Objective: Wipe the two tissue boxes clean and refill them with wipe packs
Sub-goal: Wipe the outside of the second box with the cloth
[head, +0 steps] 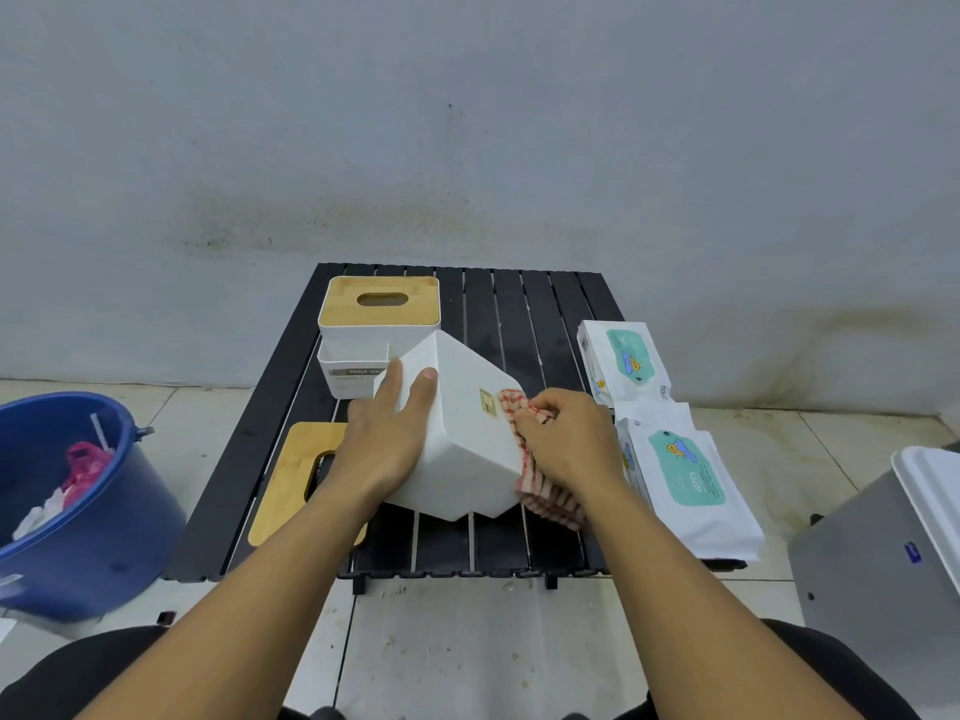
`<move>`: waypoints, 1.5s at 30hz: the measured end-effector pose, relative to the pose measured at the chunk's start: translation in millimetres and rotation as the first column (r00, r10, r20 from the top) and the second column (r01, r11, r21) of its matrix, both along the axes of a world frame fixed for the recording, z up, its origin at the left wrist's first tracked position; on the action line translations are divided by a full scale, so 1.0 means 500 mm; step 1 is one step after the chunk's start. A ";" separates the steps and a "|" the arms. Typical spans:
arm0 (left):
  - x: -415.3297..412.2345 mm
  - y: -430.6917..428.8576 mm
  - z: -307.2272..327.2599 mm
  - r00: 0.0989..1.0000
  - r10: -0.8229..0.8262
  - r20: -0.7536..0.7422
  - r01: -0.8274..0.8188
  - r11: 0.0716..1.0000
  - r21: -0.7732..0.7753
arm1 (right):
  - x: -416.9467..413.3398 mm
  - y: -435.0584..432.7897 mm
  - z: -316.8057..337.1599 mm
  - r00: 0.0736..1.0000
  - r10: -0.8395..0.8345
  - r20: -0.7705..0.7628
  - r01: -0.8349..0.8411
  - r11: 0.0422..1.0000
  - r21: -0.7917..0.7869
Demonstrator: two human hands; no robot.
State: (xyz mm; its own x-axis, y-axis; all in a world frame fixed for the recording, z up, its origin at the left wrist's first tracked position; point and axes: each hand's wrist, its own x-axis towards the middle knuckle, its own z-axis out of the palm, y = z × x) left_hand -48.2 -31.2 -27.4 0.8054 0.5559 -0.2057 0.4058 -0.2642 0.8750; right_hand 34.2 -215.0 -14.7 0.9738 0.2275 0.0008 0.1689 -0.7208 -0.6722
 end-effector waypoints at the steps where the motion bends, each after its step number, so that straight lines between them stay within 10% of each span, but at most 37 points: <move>1: 0.000 -0.001 -0.001 1.000 -0.004 -0.001 0.004 1.000 0.003 | -0.003 0.008 0.001 1.000 -0.005 0.023 0.005 1.000 0.016; 7: 0.000 0.003 -0.009 1.000 -0.021 0.015 0.021 1.000 -0.003 | -0.088 0.112 0.052 0.925 0.233 0.301 -0.311 0.919 0.244; 11: -0.004 -0.004 -0.009 0.998 -0.019 0.055 0.022 0.999 -0.038 | -0.064 0.141 0.042 0.866 0.451 0.215 -0.491 0.846 0.206; 22: 0.004 -0.015 -0.004 0.999 -0.022 -0.030 0.024 0.997 0.072 | 0.041 0.038 -0.044 0.970 0.107 -0.216 -0.067 0.980 0.185; 31: -0.003 -0.003 -0.015 0.998 -0.057 -0.012 0.058 0.991 0.122 | -0.103 0.135 0.025 0.880 0.429 0.202 -0.460 0.876 0.143; 40: -0.001 -0.007 0.005 0.998 -0.021 -0.066 0.023 0.999 0.038 | -0.011 0.032 -0.049 0.983 0.153 -0.100 -0.118 0.950 0.290; 45: -0.008 -0.015 0.016 0.999 -0.023 -0.043 0.024 0.999 0.032 | -0.004 0.038 -0.081 0.888 -0.120 -0.445 0.296 0.888 0.351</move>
State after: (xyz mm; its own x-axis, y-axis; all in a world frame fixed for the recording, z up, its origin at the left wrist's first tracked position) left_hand -52.2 -38.7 -19.5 0.8091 0.5439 -0.2226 0.4363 -0.3022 0.8475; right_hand 32.0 -196.0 -55.2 0.9318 0.0853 -0.3528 -0.3008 -0.3626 -0.8821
